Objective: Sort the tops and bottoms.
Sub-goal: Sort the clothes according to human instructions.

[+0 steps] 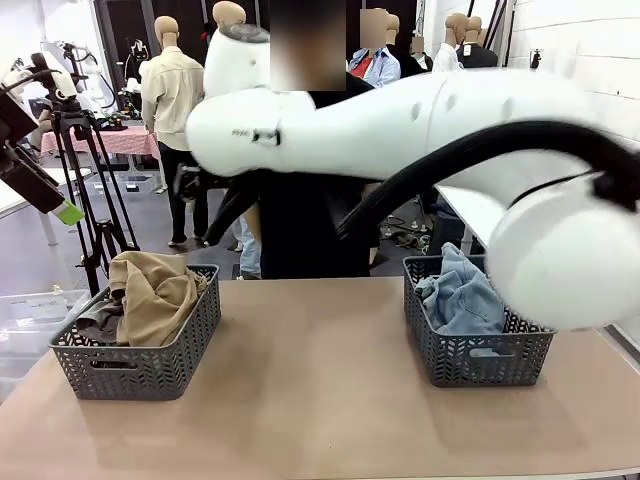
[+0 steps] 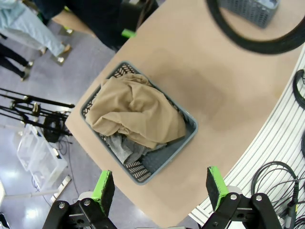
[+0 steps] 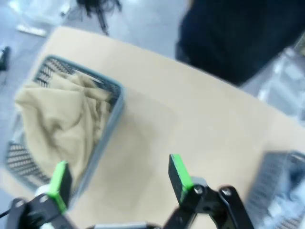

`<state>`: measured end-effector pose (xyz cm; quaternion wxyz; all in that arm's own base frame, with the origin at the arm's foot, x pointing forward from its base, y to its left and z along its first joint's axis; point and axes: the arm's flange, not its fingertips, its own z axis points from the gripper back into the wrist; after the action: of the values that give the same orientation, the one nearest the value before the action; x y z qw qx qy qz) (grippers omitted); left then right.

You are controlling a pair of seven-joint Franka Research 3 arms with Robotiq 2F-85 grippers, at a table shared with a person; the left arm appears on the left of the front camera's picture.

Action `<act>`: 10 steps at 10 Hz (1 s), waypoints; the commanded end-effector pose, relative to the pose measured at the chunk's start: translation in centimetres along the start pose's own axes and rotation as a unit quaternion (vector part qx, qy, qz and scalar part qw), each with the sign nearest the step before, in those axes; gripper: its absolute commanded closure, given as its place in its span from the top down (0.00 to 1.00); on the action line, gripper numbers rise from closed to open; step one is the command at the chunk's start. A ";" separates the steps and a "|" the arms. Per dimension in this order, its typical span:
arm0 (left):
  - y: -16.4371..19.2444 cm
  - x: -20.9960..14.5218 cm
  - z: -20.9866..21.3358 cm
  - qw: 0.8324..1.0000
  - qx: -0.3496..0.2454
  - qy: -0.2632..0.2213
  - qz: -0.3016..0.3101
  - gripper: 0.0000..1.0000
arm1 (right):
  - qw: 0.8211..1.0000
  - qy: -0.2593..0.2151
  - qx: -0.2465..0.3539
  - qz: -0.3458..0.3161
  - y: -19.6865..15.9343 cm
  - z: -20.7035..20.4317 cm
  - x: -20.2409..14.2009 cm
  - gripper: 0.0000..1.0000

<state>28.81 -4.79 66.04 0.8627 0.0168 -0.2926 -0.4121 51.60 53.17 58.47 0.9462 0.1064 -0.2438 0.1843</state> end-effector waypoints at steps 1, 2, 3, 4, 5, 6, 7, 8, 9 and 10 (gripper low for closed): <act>0.0 -0.1 0.2 1.000 0.000 0.006 0.002 1.00 | 0.997 0.030 -0.057 -0.036 -3.7 4.2 -8.8 1.00; 0.0 -0.1 0.2 1.000 0.000 0.006 0.002 1.00 | 0.994 0.036 -0.079 -0.062 -5.2 5.9 -11.0 1.00; 0.0 -0.1 0.2 1.000 0.000 0.006 0.002 1.00 | 0.992 0.042 -0.087 -0.086 -6.4 7.2 -13.2 1.00; 0.0 -0.1 0.2 1.000 0.000 0.006 0.002 1.00 | 0.989 0.036 -0.091 -0.115 -8.0 8.1 -15.2 1.00; 0.0 -0.1 0.2 1.000 0.000 0.006 0.002 1.00 | 0.985 0.033 -0.093 -0.143 -9.3 9.0 -17.0 1.00; 0.0 -0.1 0.2 1.000 0.000 0.006 0.002 1.00 | 0.981 0.022 -0.093 -0.171 -10.3 9.9 -18.4 1.00; 0.0 -0.1 0.2 1.000 0.000 0.006 0.002 1.00 | 0.978 0.014 -0.091 -0.188 -10.9 10.3 -19.3 1.00; 0.0 -0.1 0.2 1.000 0.000 0.006 0.002 1.00 | 0.978 0.013 -0.089 -0.190 -11.4 10.4 -19.3 1.00; 0.0 -0.1 0.2 1.000 0.000 0.006 0.002 1.00 | 0.978 0.014 -0.085 -0.188 -11.3 10.0 -19.0 1.00; 0.0 -0.1 0.2 1.000 0.000 0.006 0.002 1.00 | 0.980 0.014 -0.089 -0.179 -10.8 9.1 -17.9 1.00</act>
<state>28.77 -4.79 66.06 0.8626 0.0169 -0.2928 -0.4122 36.63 34.12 56.82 0.9736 0.0537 -0.2211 -0.0204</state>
